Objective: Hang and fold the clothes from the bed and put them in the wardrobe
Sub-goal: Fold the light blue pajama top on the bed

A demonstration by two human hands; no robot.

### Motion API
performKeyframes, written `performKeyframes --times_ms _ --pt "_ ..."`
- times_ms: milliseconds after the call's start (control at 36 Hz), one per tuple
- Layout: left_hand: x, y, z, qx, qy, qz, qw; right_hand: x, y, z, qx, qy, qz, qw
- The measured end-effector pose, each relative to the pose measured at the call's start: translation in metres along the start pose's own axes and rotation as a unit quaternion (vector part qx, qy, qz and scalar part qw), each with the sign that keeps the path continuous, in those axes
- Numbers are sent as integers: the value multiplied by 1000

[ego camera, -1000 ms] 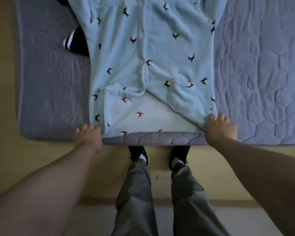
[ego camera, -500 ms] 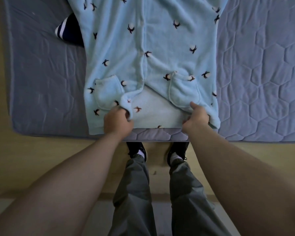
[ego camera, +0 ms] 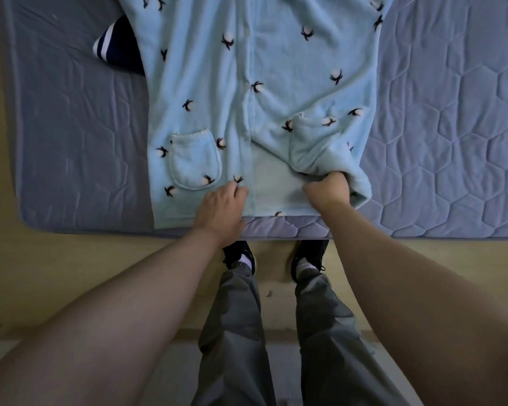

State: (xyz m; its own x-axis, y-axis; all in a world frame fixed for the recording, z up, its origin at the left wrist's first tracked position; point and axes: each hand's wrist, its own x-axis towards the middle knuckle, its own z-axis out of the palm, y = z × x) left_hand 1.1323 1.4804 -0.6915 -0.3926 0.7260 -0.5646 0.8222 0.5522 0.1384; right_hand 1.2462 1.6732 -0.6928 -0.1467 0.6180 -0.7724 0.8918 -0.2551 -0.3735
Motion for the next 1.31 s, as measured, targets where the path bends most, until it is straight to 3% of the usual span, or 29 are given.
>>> performKeyframes --times_ms 111,167,222,278,333,389,472,583,667,778,972,1083,1167,1222,1306 --pt "9 8 -1 11 -6 38 999 4 6 -3 -84 62 -19 994" --pt "14 11 -2 24 -17 45 999 -2 6 -6 -26 91 -44 995" --pt "17 13 -2 29 -37 41 998 -11 4 -9 110 96 -30 989" --pt "19 12 -1 23 -53 30 998 -22 0 -12 297 46 45 953" --pt "19 11 0 -12 -61 12 998 -29 2 -10 468 -38 135 873" --pt "17 13 0 -88 -60 -24 994 -35 7 -5 554 -114 180 805" --pt "17 15 -4 -195 -43 -92 975 -45 20 3 549 -164 220 790" --pt "17 12 -5 -97 -5 -47 994 -50 37 10 554 -207 244 769" --pt "18 9 -3 -59 -33 -44 997 -51 43 14 544 -212 257 770" --pt "18 11 3 21 -56 -26 998 -52 44 19 475 -208 253 817" --pt "22 14 7 89 -20 3 996 -49 40 32 440 -232 248 831" --pt "21 8 8 1 10 -13 1000 -45 35 44 447 -207 251 833" --pt "15 4 9 -162 43 -81 982 -43 33 53 446 -196 258 834" --pt "10 3 8 -249 92 -141 954 -45 30 59 431 -227 267 832" --pt "4 3 6 -281 169 -163 931 -52 25 64 356 -303 268 842"
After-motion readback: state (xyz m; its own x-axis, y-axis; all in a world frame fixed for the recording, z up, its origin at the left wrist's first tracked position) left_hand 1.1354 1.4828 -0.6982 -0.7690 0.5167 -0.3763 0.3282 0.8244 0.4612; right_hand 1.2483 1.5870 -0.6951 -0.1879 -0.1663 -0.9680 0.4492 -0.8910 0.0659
